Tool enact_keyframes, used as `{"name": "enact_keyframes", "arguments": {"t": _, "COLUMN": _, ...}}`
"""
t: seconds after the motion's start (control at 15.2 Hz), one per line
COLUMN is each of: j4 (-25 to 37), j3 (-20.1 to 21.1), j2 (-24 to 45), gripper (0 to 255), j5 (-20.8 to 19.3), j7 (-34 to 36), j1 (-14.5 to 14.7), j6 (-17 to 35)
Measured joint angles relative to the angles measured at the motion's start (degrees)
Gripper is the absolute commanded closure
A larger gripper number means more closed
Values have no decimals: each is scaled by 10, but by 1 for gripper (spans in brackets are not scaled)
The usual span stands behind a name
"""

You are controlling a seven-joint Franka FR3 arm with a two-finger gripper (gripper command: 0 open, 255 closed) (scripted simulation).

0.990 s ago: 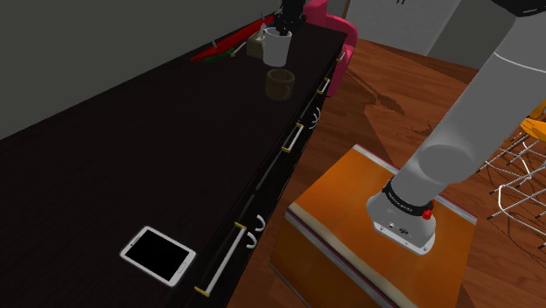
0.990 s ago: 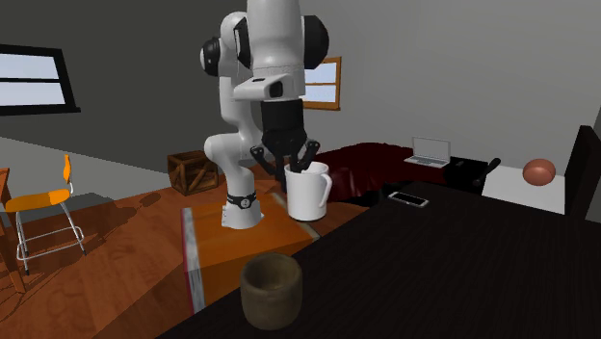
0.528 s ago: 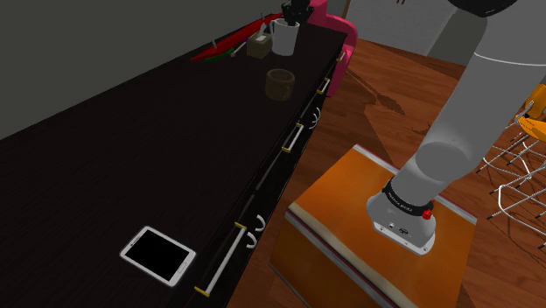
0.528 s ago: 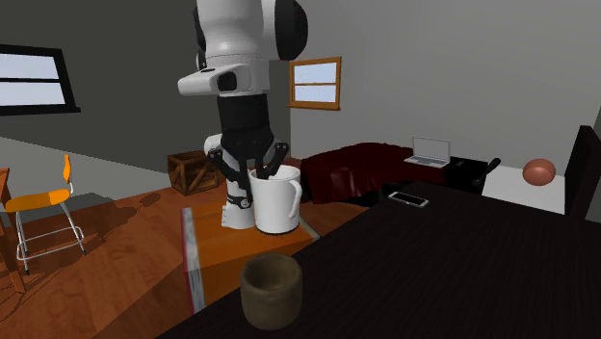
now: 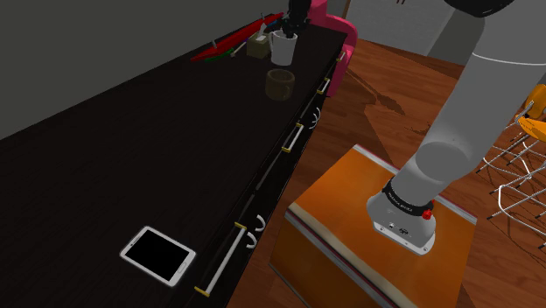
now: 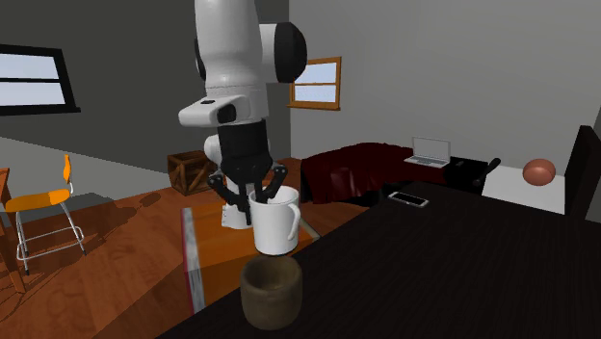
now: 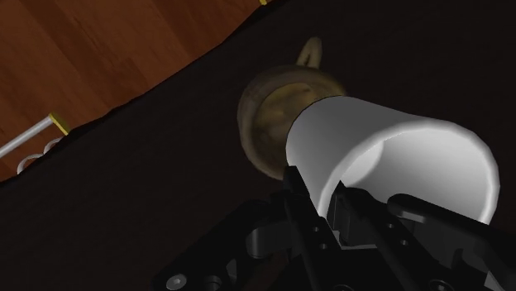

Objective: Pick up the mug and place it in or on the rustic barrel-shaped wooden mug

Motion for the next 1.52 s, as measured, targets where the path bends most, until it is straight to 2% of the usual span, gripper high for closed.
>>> {"name": "enact_keyframes", "arguments": {"t": 0.53, "j4": -50, "j3": 1, "j2": 10, "gripper": 255, "j5": 2, "j7": -4, "j1": 1, "j6": 61}}
{"name": "enact_keyframes", "arguments": {"t": 0.99, "j4": -62, "j3": 1, "j2": 10, "gripper": 255, "j5": 3, "j7": -5, "j1": 1, "j6": 72}}
{"name": "enact_keyframes", "arguments": {"t": 1.06, "j4": -62, "j3": 1, "j2": 10, "gripper": 0, "j5": 3, "j7": -5, "j1": 1, "j6": 72}}
{"name": "enact_keyframes", "arguments": {"t": 1.52, "j4": -56, "j3": 0, "j2": 7, "gripper": 0, "j5": 2, "j7": -6, "j1": 0, "j6": 64}}
